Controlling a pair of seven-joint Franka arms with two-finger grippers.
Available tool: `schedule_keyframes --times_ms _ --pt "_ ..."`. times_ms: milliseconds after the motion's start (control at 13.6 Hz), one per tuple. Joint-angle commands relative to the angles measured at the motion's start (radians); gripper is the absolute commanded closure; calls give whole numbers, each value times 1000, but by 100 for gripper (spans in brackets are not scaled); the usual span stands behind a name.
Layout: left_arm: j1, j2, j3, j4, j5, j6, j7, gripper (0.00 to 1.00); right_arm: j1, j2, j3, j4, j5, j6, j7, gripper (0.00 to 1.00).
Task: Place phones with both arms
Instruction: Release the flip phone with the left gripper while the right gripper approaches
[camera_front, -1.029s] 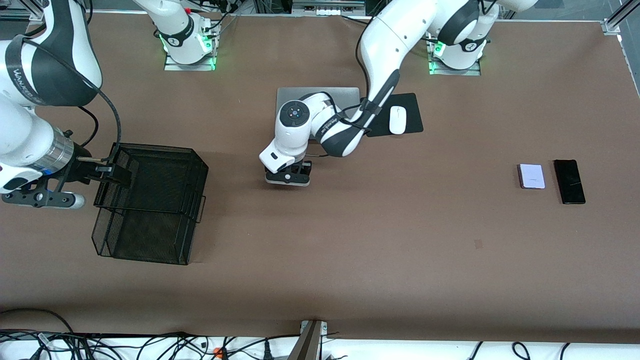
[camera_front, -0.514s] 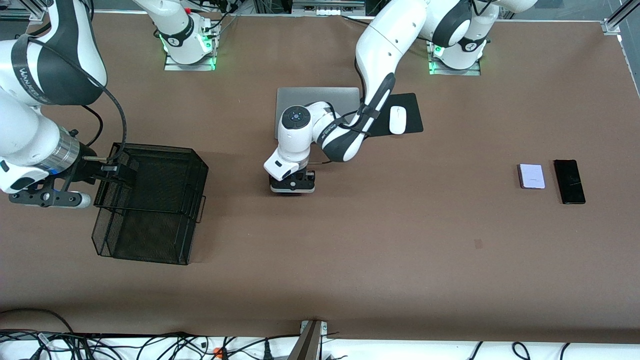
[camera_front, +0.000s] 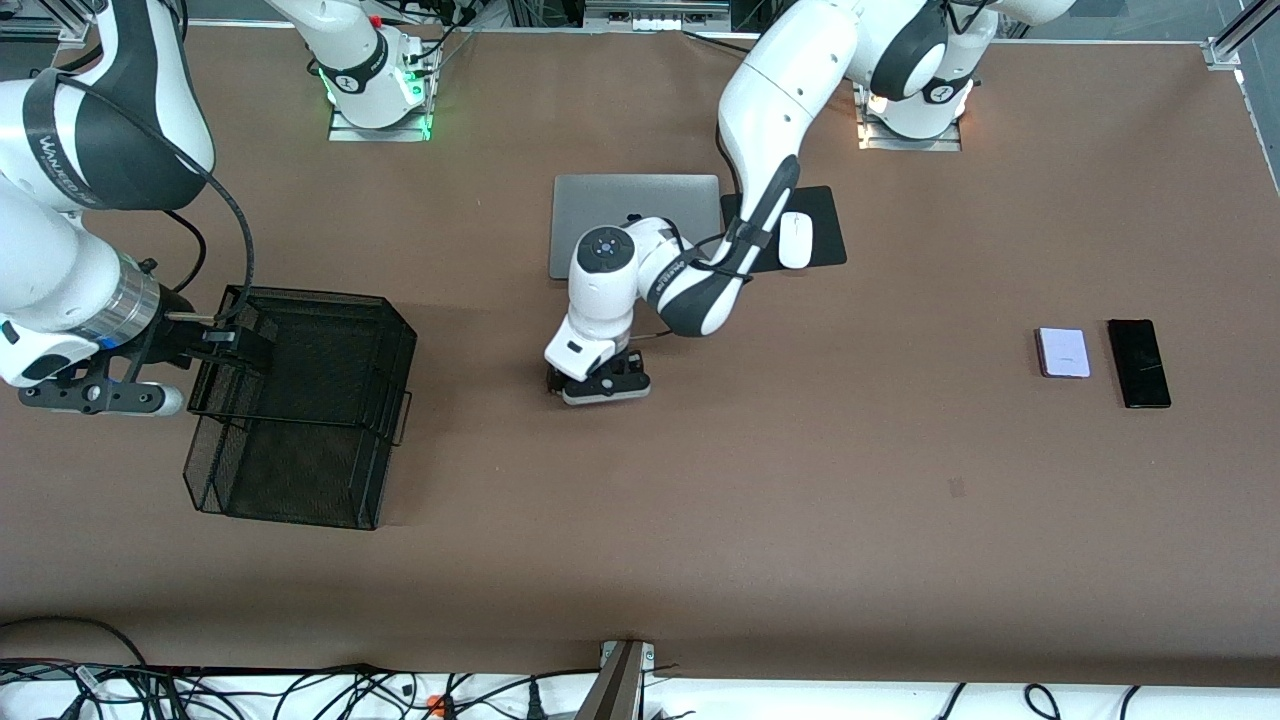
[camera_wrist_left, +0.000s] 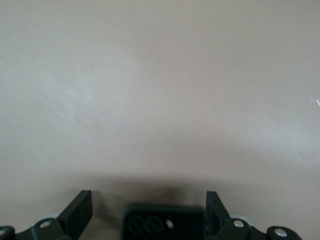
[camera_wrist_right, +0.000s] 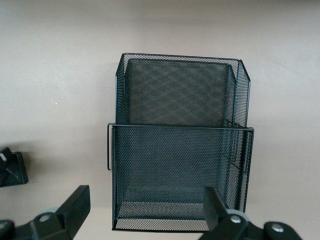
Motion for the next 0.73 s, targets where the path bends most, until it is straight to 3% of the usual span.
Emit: schedule_keyframes --times_ms 0,220,294,441,661 --pt "64 -96 -13 20 -80 -155 17 0 7 -13 0 -13 12 -6 -15 0" --pt "136 -213 -11 15 -123 -320 74 0 11 -15 6 -12 15 -26 2 0" --pt "165 -248 -14 -1 -136 -376 127 0 22 -14 34 -12 15 -23 7 0" --pt "211 -318 -21 -145 -143 -501 296 0 57 -10 77 -13 18 -29 92 0" --pt "281 -430 -19 -363 -130 -509 495 0 181 29 92 -8 39 -4 230 0"
